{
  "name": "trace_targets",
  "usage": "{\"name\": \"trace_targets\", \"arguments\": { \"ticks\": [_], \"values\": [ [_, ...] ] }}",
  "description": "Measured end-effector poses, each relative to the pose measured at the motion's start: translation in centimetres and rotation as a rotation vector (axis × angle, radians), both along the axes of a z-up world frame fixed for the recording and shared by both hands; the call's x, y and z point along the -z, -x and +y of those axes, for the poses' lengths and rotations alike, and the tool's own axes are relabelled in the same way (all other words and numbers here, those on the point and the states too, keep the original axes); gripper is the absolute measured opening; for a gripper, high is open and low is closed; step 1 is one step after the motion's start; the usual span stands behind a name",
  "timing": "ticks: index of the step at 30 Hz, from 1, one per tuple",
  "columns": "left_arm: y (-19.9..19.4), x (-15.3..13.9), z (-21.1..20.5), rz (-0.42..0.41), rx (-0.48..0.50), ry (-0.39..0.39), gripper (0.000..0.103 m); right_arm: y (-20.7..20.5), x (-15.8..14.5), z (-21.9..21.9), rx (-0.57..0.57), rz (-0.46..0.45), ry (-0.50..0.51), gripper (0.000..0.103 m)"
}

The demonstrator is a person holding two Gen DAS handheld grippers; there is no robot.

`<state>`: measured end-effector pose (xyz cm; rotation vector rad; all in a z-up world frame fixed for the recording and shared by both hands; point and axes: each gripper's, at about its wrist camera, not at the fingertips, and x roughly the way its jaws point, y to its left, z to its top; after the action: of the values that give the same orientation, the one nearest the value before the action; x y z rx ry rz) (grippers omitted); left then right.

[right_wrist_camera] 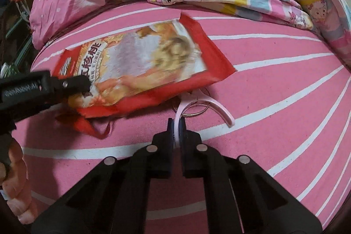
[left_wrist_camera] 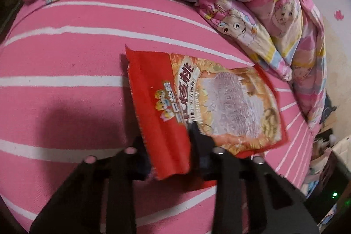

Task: Collect trash
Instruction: 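Grasp the red snack bag with the left gripper while the right gripper grasps the pink clip, then carry the snack bag and pink clip with both grippers over the bin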

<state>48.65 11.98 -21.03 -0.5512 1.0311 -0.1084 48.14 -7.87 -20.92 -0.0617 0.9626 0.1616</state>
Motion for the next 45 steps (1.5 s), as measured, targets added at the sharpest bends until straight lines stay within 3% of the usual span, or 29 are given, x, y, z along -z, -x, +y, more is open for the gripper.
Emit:
{"name": "trace_targets", "arguments": {
  "ticks": [1, 7, 15, 19, 23, 30, 39, 45],
  "values": [
    [0.0, 0.1, 0.2, 0.004, 0.0, 0.026, 0.006, 0.3, -0.2, -0.3, 0.007, -0.007, -0.004, 0.006],
    [0.9, -0.4, -0.6, 0.005, 0.027, 0.073, 0.004, 2.4, -1.6, -1.6, 0.031, -0.019, -0.027, 0.006],
    [4.3, -2.4, -2.2, -0.03, 0.089, 0.032, 0.003, 7.6, -2.9, -4.5, 0.063, -0.002, -0.031, 0.006],
    [6.7, -2.8, -1.8, -0.022, 0.095, 0.055, 0.003, 10.5, -3.5, -5.7, 0.073, 0.001, -0.029, 0.006],
    [9.8, -4.1, -2.1, -0.05, 0.109, 0.035, 0.003, 13.9, -4.6, -7.0, 0.084, -0.007, -0.036, 0.006],
    [16.2, -6.2, -3.1, -0.124, 0.144, 0.08, 0.003, 20.5, -7.2, -8.4, 0.085, -0.043, -0.065, 0.006],
    [25.6, -8.4, -7.6, -0.19, 0.19, 0.093, 0.003, 29.2, -10.3, -9.6, 0.059, -0.11, -0.101, 0.006],
    [29.7, -8.4, -11.8, -0.178, 0.232, 0.084, 0.003, 34.1, -12.2, -11.9, 0.086, -0.144, -0.139, 0.006]
  ]
}}
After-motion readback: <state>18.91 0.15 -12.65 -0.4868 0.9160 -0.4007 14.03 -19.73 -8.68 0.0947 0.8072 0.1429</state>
